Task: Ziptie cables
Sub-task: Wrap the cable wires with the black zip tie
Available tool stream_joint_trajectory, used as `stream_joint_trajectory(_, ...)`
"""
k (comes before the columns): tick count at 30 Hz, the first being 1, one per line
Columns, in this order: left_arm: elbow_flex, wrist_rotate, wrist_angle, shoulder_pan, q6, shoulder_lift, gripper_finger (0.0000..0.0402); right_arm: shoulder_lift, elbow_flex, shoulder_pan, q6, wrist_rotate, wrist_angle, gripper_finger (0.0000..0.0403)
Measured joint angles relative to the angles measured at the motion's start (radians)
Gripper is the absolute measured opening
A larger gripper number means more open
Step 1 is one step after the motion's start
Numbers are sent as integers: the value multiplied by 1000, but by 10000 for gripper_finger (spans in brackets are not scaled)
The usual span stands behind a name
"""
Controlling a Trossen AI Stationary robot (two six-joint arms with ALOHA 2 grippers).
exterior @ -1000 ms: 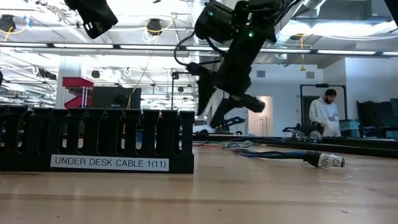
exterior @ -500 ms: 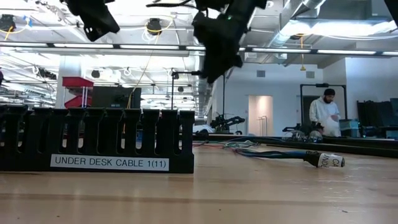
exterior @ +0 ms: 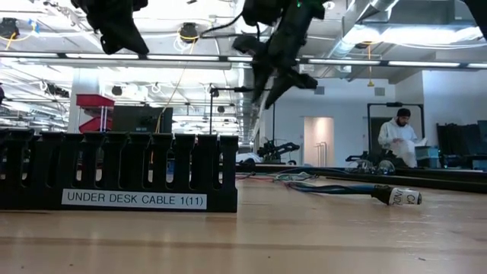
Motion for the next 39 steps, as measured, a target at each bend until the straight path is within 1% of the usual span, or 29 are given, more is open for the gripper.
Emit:
stream_joint_trajectory(3,1,35,26,0,15,29,0,0,-42,23,152,-10,130,118)
stream_joint_trajectory(5,0,91,21,0,39,59,0,9,-74,40,234,-12,205,118)
stream_joint_trajectory(9,-12,194,45,2,116,123,0,14,-121,62,346,59,233,118)
stream_joint_trajectory(12,-52,276,148,11,163,165,0,0,-159,83,413,110,233,118)
stream_joint_trajectory(16,-131,445,286,54,229,197,0,-19,-170,106,458,186,230,118)
stream_joint_trajectory(18,-169,476,298,79,277,214,0,-45,-170,105,459,211,227,118)
stream_joint_trajectory(21,-211,464,222,108,436,225,0,-93,-169,105,435,239,222,118)
stream_joint_trajectory(24,-240,404,126,107,659,227,0,-159,-170,108,367,269,229,118)
stream_joint_trajectory(28,-239,367,128,79,943,219,0,-247,-168,97,287,310,219,118)
stream_joint_trajectory(30,-239,359,161,49,1060,218,0,-281,-168,91,257,335,221,118)
stream_joint_trajectory(32,-243,312,204,15,1158,220,0,-313,-169,87,229,358,220,118)
stream_joint_trajectory(34,-261,260,286,-18,1224,225,0,-350,-169,89,200,369,228,118)
stream_joint_trajectory(39,-346,200,460,-97,1382,226,0,-404,-169,106,140,370,219,118)
